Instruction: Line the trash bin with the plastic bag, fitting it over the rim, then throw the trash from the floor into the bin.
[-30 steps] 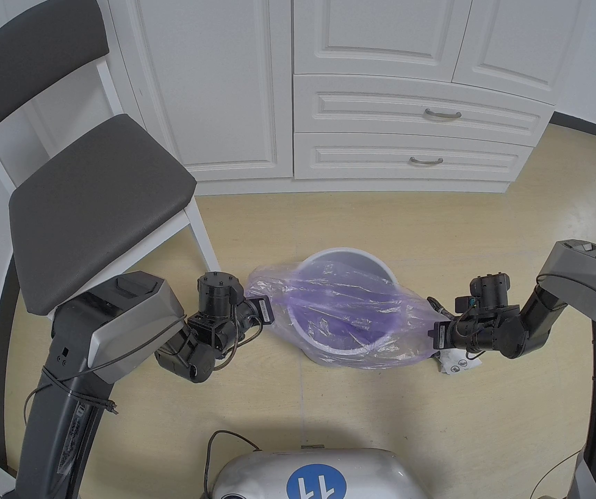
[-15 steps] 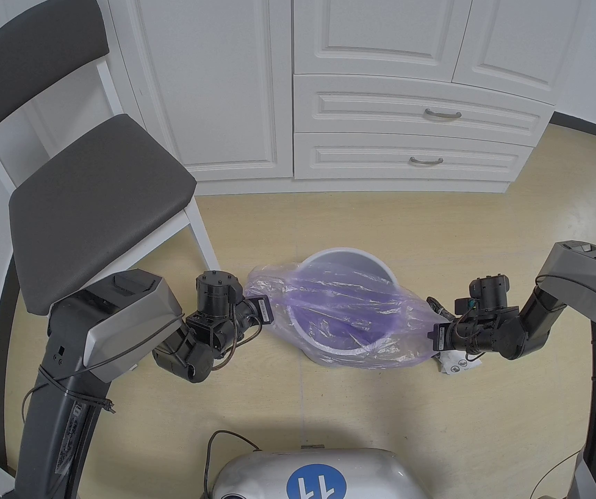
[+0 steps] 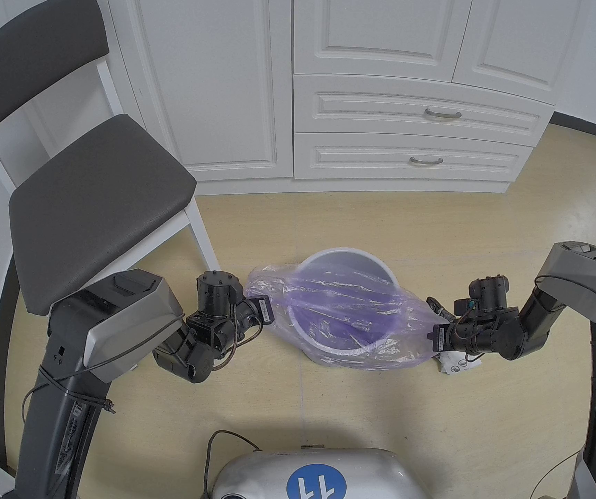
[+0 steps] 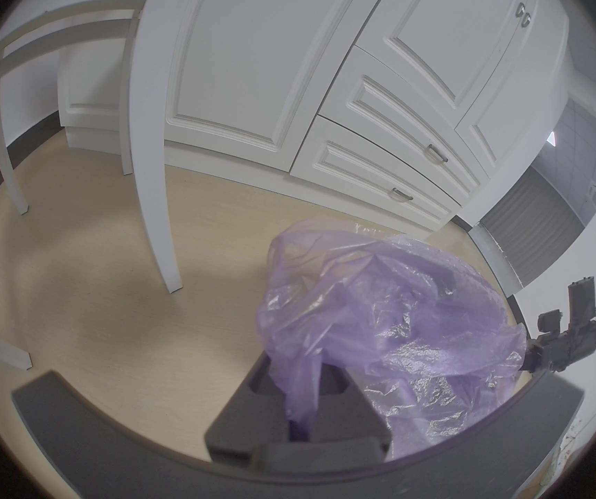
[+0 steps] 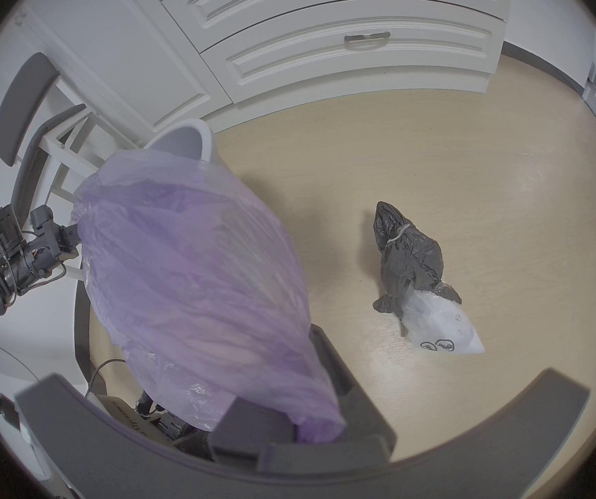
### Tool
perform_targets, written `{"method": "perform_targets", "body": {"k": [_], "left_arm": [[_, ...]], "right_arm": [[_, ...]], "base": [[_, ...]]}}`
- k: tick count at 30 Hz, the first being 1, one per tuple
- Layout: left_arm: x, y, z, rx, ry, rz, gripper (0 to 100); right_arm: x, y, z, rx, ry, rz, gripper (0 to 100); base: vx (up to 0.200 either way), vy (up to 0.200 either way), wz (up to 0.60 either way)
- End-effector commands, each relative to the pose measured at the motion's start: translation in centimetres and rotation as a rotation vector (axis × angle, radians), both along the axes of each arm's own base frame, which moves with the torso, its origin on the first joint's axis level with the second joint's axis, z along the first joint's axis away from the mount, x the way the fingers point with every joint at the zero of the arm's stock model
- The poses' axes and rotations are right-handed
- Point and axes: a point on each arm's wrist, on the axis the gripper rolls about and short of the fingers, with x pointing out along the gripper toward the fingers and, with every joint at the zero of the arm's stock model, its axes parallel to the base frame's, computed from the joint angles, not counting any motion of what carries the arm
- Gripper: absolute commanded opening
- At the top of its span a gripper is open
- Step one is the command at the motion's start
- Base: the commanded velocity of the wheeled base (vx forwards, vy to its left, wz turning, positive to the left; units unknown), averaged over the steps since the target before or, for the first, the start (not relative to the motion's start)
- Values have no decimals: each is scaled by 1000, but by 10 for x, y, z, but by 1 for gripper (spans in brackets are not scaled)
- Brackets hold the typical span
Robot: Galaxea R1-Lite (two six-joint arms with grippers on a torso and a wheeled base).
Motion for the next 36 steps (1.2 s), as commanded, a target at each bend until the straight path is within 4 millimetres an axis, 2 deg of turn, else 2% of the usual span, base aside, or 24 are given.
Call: {"method": "perform_targets", "body": {"k": [1, 7, 10, 13, 19, 27, 29, 36], "left_arm": [[0, 0, 1, -1, -1, 1, 0], [0, 0, 0, 0, 1, 1, 0], [0, 0, 1, -1, -2, 3, 0], [-1, 0, 1, 0, 0, 3, 0], [-1, 0, 1, 0, 0, 1, 0], [-2, 1, 1, 3, 3, 2, 0], [-2, 1, 1, 3, 3, 2, 0], [-2, 1, -1, 5, 8, 2, 0]], "right_arm": [[0, 0, 0, 0, 0, 0, 100], [-1, -1, 1, -3, 2, 0, 100], [-6, -11, 16, -35, -29, -3, 100], [-11, -19, 21, -57, -34, 13, 100], [-14, -19, 17, -43, -19, 42, 100], [-29, -45, 13, 136, 12, 209, 100], [-34, -56, 9, 188, 5, 278, 100], [-36, -71, 7, 250, -8, 315, 100]], "base": [[0, 0, 0], [0, 0, 0], [0, 0, 0], [0, 0, 0], [0, 0, 0], [0, 0, 0], [0, 0, 0], [0, 0, 0]]}}
